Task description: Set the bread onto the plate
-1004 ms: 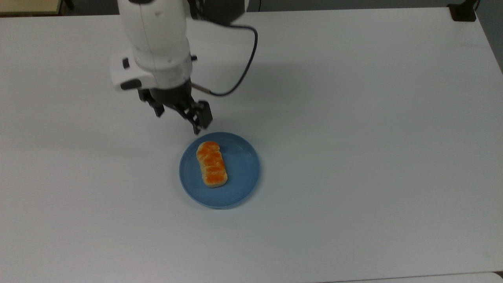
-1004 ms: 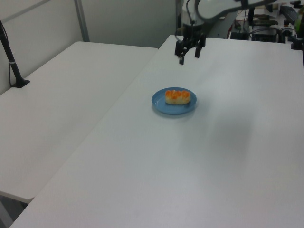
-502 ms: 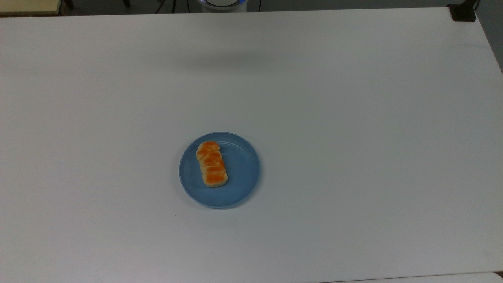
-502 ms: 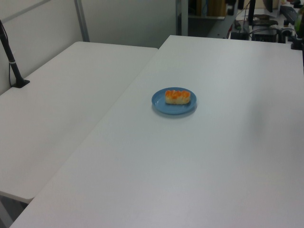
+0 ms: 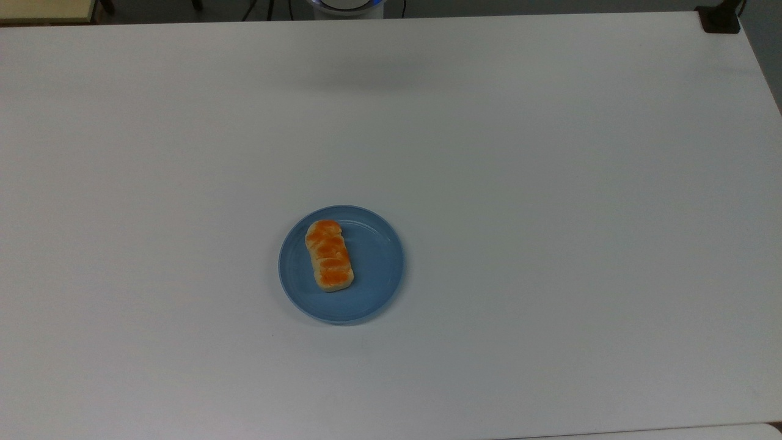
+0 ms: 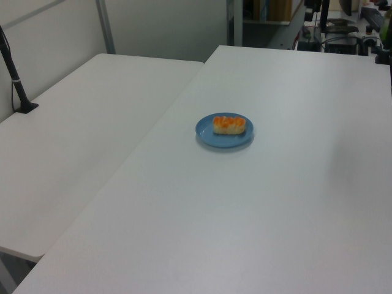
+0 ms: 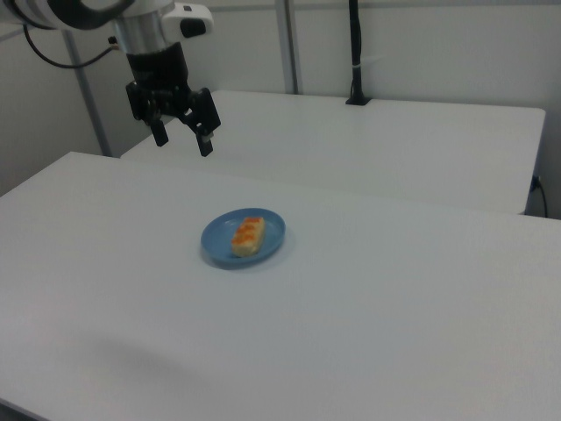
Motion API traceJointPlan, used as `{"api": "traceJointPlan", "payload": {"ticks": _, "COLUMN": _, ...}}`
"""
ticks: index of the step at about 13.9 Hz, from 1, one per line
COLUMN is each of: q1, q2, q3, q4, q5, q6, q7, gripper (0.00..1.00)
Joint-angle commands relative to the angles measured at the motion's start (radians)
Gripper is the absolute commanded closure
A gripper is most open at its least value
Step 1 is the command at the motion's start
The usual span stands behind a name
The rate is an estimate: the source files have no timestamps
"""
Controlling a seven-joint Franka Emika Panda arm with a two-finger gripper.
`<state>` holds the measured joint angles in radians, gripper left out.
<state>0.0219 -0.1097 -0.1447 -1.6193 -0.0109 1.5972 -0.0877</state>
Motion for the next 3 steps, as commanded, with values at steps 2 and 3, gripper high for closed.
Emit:
{"api": "traceJointPlan", "payload": {"ticks": 2, "q1": 0.021, "q2": 0.001, "q3": -0.019, "q4": -0.033, "q5": -0.015, "q6": 0.040, "q7": 0.025, "gripper": 0.00}}
{"api": "traceJointPlan", "payload": {"ticks": 3, "q1": 0.024, "q2": 0.007, "q3": -0.019, "q4": -0.028, "q5": -0.014, "q6": 0.038, "q7": 0.026, "gripper": 0.00}}
